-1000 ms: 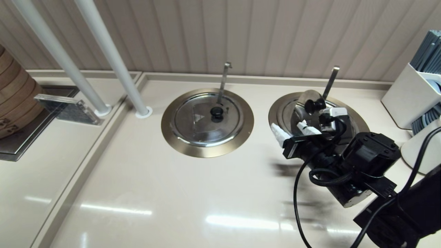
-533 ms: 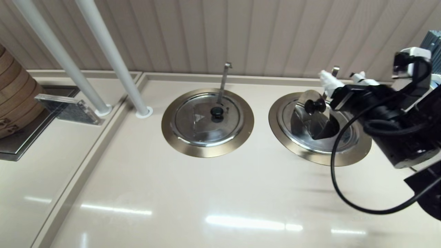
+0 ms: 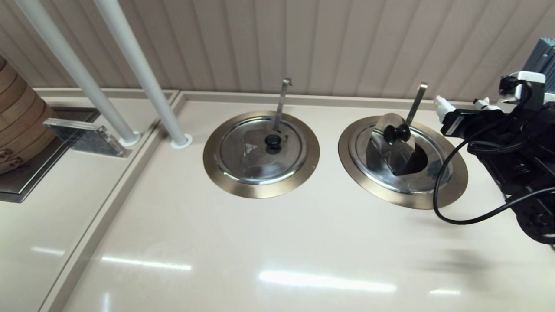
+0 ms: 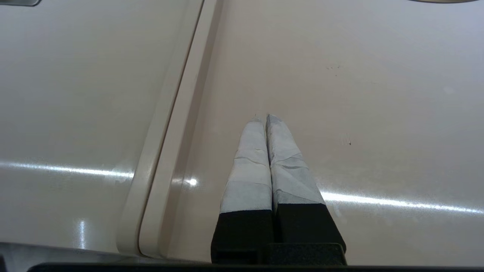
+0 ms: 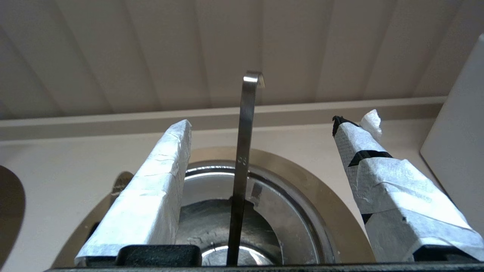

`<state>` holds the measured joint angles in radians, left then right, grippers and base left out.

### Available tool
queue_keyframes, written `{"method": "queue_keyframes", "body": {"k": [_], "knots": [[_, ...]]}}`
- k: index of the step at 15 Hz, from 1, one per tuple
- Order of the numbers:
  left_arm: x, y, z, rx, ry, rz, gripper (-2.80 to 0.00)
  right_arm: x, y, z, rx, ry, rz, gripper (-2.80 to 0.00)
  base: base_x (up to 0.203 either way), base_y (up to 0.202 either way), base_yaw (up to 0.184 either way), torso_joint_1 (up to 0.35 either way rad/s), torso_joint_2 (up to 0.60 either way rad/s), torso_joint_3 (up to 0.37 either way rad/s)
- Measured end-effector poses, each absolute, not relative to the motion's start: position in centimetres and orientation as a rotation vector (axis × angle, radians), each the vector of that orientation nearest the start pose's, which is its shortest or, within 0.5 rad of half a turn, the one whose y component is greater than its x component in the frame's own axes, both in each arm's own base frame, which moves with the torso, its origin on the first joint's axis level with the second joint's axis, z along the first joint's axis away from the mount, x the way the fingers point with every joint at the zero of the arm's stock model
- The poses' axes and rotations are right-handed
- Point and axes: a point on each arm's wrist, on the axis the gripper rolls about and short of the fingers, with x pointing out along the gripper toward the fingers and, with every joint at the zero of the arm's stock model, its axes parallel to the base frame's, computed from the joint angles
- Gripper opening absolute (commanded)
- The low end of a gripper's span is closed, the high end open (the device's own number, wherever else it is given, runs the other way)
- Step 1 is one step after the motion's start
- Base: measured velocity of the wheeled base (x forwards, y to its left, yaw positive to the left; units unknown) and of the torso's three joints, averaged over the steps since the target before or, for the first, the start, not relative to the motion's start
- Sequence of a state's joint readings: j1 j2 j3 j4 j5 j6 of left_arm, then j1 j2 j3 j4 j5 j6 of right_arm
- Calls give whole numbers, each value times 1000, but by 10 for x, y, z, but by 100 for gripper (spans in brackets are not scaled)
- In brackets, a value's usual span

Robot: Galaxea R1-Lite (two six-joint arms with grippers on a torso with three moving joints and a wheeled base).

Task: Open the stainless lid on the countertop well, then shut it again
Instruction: Open the lid

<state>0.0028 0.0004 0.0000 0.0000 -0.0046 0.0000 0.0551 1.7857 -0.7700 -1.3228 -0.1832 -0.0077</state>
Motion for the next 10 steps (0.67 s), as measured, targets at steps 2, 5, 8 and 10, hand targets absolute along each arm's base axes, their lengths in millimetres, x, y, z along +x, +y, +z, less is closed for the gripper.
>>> {"method": "queue_keyframes", "body": {"k": [2,5,8,10], "knots": [[-23,0,75,0,0,-2,-280,329,14,198,25,-259,-129,0,0,0,0,0,0,0],[-23,0,75,0,0,-2,-280,337,22,179,24,-209,-107,0,0,0,0,0,0,0],[-23,0,75,0,0,-2,-280,337,42,169,33,-182,-52,0,0,0,0,0,0,0],[-23,0,75,0,0,-2,-280,335,46,170,37,-196,-40,0,0,0,0,0,0,0]]}}
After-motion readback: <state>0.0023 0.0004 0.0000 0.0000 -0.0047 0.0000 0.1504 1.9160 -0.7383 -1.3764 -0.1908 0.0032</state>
